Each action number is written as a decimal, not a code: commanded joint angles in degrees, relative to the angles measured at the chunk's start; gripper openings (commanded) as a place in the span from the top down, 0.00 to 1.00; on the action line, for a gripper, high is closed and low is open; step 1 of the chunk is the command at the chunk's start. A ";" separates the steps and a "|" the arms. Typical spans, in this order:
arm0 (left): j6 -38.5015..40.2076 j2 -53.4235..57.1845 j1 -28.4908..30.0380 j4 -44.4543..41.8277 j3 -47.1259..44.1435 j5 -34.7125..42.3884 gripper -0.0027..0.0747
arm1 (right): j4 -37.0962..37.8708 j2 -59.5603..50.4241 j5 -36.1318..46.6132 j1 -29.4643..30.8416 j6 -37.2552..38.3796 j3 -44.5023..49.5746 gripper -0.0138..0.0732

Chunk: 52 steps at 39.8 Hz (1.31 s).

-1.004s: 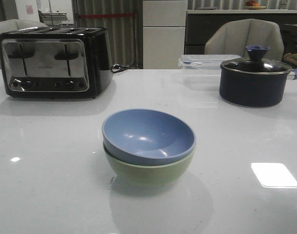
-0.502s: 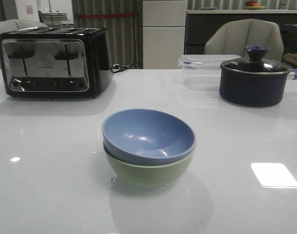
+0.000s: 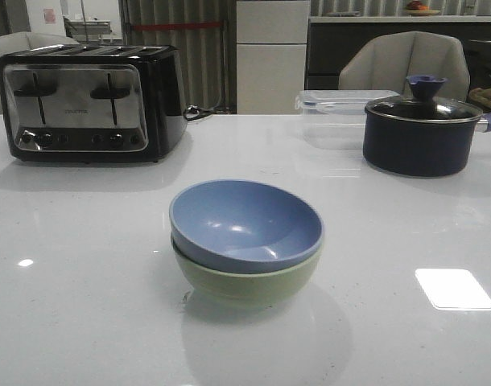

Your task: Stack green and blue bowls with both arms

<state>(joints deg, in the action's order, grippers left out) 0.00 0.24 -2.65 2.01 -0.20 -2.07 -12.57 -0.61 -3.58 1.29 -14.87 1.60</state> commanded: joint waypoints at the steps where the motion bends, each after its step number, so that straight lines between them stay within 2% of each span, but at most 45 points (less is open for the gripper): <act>1: 0.52 1.17 0.14 0.01 -0.28 5.43 0.85 | 4.94 -1.13 6.00 0.35 4.48 -0.17 0.78; 5: 0.52 1.17 0.14 0.01 -0.28 5.43 0.85 | 13.79 -1.13 7.10 0.35 17.09 -0.17 0.78; 7: 0.52 1.17 0.14 0.01 -0.28 5.43 0.85 | 15.33 -1.13 7.67 0.35 20.70 -0.17 0.78; 22: 0.52 1.17 0.14 0.01 -0.28 5.43 0.85 | 15.03 -1.13 7.60 0.35 20.74 -0.17 0.78; 29: 0.52 1.17 0.14 0.01 -0.28 5.43 0.85 | 12.57 -1.13 7.47 0.35 16.52 -0.17 0.78; 52: 0.52 1.17 0.14 0.01 -0.28 5.43 0.85 | 11.13 -1.13 7.17 0.35 16.43 -0.17 0.78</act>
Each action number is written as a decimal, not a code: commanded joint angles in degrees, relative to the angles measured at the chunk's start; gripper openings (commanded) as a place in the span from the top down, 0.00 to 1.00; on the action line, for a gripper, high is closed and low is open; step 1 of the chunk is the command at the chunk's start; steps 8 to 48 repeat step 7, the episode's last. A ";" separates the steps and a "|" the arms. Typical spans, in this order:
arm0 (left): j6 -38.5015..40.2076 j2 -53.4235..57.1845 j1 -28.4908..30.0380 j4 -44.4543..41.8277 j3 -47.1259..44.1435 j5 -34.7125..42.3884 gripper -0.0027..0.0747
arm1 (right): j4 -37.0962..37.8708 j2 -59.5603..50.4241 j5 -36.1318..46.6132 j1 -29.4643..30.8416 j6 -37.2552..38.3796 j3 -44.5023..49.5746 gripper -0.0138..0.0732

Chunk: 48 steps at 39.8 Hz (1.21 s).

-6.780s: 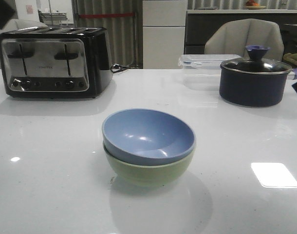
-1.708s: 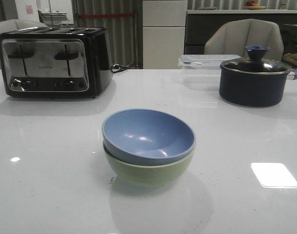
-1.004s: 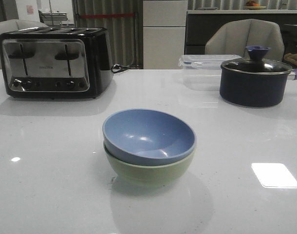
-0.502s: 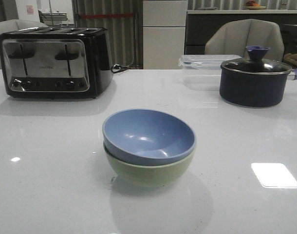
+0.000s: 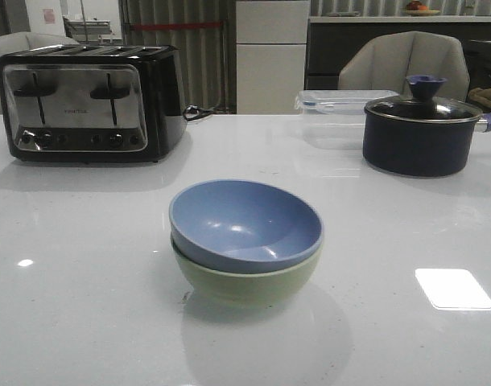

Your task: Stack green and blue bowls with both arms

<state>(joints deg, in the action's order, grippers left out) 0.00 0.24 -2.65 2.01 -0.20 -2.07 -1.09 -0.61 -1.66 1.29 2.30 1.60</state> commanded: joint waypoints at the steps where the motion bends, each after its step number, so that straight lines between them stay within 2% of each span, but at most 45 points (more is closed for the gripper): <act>1: 0.52 1.17 0.14 0.01 -0.28 5.43 0.85 | -0.34 -1.13 5.25 0.35 -0.75 -0.17 0.78; 48: 0.52 1.17 0.14 0.01 -0.28 5.43 0.85 | -0.29 -1.13 5.25 0.35 -0.75 -0.17 0.78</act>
